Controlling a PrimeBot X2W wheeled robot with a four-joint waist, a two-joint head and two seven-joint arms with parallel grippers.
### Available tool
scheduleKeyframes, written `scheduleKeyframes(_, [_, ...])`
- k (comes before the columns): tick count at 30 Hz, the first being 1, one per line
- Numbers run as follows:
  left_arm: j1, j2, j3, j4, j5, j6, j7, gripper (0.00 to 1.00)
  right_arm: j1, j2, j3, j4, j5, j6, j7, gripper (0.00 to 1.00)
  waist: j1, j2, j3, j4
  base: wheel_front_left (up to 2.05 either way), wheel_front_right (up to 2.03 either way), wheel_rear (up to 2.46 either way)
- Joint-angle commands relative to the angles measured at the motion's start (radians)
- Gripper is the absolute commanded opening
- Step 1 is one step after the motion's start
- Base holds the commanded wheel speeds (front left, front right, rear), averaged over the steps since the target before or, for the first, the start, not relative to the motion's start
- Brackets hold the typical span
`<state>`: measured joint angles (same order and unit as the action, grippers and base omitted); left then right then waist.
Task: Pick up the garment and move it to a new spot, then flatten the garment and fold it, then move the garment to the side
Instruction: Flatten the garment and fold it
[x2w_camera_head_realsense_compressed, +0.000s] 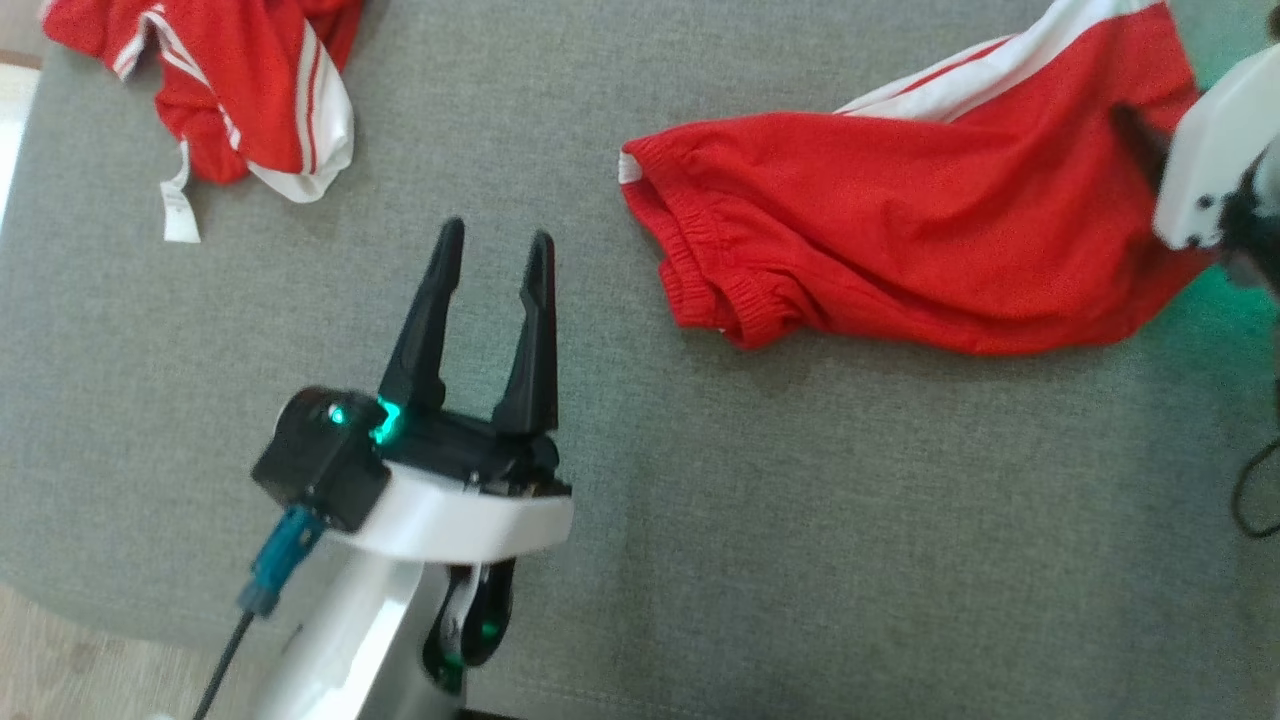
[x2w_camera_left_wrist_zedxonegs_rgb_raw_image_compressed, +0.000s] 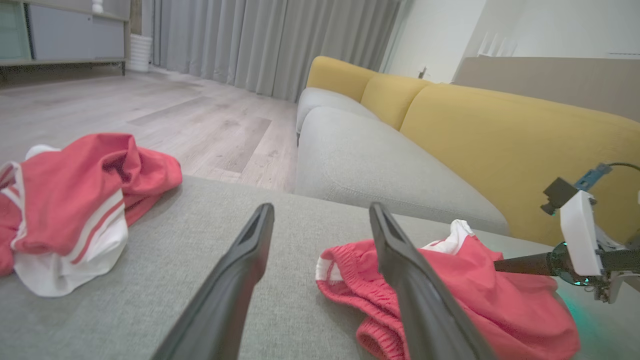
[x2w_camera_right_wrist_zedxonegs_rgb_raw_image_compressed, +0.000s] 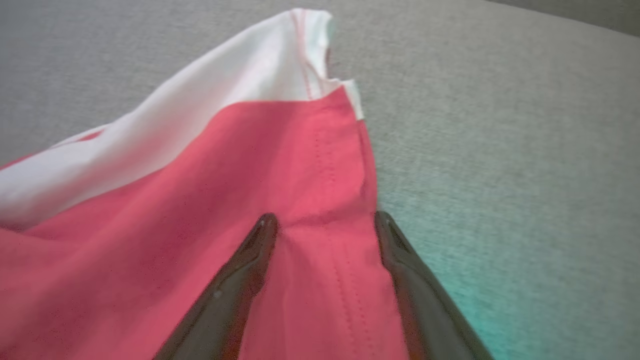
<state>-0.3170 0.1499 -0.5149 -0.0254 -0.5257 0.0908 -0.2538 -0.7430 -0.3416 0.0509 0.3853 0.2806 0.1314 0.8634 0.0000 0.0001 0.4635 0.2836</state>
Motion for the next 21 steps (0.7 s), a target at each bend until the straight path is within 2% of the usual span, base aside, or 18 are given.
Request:
scheduleKeyframes(1, [0.025,-0.005,0.062,-0.023,0.042,-0.027,-0.008,1.00,0.068,0.041,0.032,-0.004,0.011,-0.001,0.027,0.00,0.0000,-0.0001,-0.020,-0.004,0.00,0.00,0.00])
scheduleKeyframes(4, [0.073,-0.022,0.100,-0.005,0.100,-0.067,-0.008,1.00,0.082,0.059,0.026,-0.011,0.034,-0.001,0.012,0.00,0.0000,-0.0001,-0.040,-0.021,0.00,0.00,0.00])
scheduleKeyframes(5, [0.073,-0.022,0.100,-0.005,0.100,-0.067,-0.008,1.00,0.082,0.059,0.026,-0.011,0.034,-0.001,0.012,0.00,0.0000,-0.0001,-0.040,-0.021,0.00,0.00,0.00])
scheduleKeyframes(9, [0.134,-0.039,0.150,0.022,0.143,-0.111,-0.008,1.00,0.085,0.072,-0.072,0.001,0.025,-0.001,-0.048,0.00,0.0000,-0.0001,-0.077,-0.055,0.00,0.00,0.00])
scheduleKeyframes(17, [0.237,-0.065,0.216,0.059,0.199,-0.170,-0.008,1.00,0.142,0.002,-0.311,0.044,-0.025,-0.001,-0.138,0.00,0.0000,-0.0001,-0.152,-0.091,0.00,0.00,0.00])
scheduleKeyframes(21, [0.263,-0.078,0.226,0.066,0.211,-0.185,-0.008,1.00,0.143,-0.029,-0.374,0.012,-0.032,-0.001,-0.148,0.00,0.0000,-0.0001,-0.163,-0.092,0.00,0.00,0.00])
